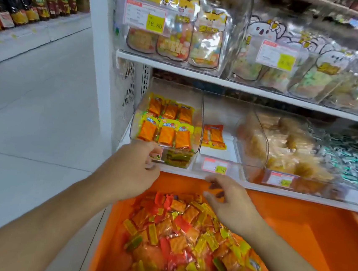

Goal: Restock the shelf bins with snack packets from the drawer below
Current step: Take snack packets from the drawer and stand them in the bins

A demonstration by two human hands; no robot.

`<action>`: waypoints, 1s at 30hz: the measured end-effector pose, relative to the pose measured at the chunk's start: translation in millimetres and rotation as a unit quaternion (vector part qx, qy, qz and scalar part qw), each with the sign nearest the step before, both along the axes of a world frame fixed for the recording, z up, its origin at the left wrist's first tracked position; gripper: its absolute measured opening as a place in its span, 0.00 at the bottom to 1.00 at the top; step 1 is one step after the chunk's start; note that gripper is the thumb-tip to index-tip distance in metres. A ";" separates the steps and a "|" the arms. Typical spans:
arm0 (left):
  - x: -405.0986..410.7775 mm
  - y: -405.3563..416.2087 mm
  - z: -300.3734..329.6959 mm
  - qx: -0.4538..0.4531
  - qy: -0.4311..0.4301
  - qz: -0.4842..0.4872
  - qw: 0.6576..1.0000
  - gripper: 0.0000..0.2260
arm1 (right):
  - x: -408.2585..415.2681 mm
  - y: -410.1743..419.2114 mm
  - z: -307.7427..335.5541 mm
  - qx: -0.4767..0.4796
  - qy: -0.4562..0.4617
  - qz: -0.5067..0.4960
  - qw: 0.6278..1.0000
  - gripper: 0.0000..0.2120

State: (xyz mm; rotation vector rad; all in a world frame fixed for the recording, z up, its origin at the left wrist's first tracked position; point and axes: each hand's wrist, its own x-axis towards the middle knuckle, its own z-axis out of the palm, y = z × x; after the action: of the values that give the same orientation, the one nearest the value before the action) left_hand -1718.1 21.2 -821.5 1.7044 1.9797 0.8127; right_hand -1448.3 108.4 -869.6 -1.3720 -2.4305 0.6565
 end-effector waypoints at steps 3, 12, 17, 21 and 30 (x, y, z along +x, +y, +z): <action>25.7 -2.5 -37.9 -0.074 0.010 -0.040 0.996 0.14 | 27.7 -5.5 -46.1 -0.053 -0.064 -0.016 0.996 0.12; 69.0 6.5 -189.5 -0.289 0.064 -0.103 0.950 0.15 | 83.0 0.7 -147.7 -0.221 -0.223 -0.004 0.949 0.26; 88.8 1.9 -268.0 -0.357 0.051 -0.172 0.917 0.08 | 129.2 19.2 -196.1 -0.276 -0.262 -0.007 0.925 0.33; 87.7 0.5 -307.8 -0.397 0.102 -0.215 0.886 0.18 | 154.9 29.4 -235.4 -0.289 -0.295 0.044 0.909 0.35; 64.5 1.3 -341.0 -0.334 0.208 -0.316 0.863 0.21 | 158.7 43.8 -265.6 -0.182 -0.367 0.077 0.909 0.39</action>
State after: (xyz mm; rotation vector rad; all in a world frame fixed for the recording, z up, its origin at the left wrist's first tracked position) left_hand -1653.5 22.5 -1162.5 1.9536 1.4669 -0.4626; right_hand -1289.6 152.2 -1135.3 -1.8441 -3.1462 0.7624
